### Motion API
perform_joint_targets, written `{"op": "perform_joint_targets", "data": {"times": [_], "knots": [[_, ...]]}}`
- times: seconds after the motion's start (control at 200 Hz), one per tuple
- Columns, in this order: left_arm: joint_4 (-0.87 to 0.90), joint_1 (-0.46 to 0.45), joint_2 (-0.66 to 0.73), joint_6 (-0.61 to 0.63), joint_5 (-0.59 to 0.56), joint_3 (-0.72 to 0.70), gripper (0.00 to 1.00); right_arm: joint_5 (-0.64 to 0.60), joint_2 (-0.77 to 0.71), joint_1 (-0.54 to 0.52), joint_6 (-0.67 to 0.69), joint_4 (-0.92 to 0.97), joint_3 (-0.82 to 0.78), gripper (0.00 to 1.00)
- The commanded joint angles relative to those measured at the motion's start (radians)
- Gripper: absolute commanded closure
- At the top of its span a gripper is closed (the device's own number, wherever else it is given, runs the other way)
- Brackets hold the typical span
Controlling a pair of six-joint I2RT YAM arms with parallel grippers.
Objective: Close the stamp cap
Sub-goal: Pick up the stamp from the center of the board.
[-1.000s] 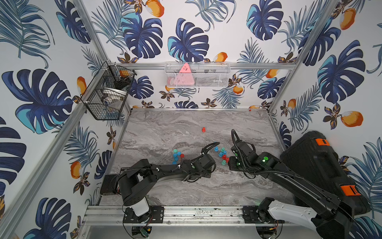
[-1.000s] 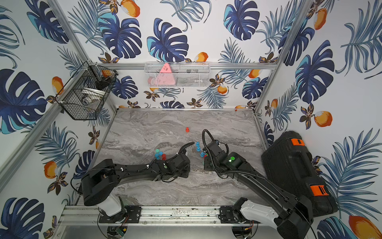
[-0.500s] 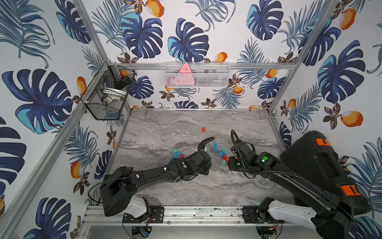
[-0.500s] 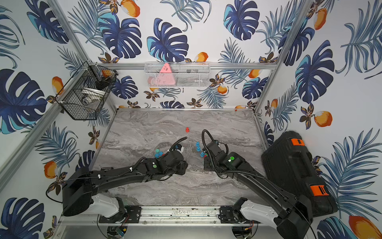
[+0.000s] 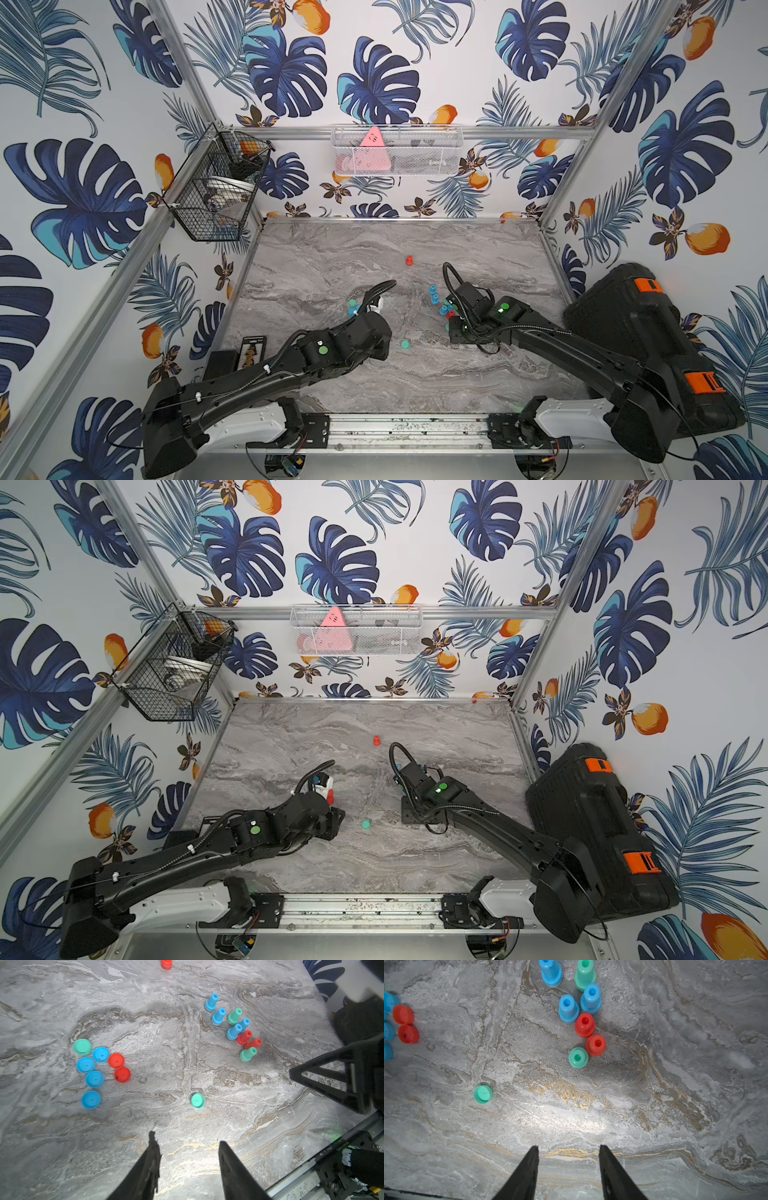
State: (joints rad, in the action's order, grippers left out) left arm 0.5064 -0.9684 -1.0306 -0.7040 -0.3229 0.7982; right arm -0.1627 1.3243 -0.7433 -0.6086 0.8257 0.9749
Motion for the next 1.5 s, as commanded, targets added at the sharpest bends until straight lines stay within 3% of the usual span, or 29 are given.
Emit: {"op": "perform_joint_targets", "data": {"times": [0.0,0.42,0.645,1.496], "knots": [[0.085,-0.001,0.062,-0.005,-0.043,-0.027,0.49,0.016,0.055,0.000,0.007,-0.030,0.021,0.50],[0.134,-0.001,0.157,-0.022,-0.057,-0.071,0.49,0.010,0.250,0.050,0.064,-0.066,0.106,0.55],[0.136,-0.001,0.165,-0.021,-0.064,-0.074,0.49,0.035,0.294,0.103,0.102,-0.076,0.125,0.56],[0.130,-0.001,0.165,-0.032,-0.064,-0.074,0.49,0.045,0.380,0.134,0.134,-0.112,0.133,0.58]]}}
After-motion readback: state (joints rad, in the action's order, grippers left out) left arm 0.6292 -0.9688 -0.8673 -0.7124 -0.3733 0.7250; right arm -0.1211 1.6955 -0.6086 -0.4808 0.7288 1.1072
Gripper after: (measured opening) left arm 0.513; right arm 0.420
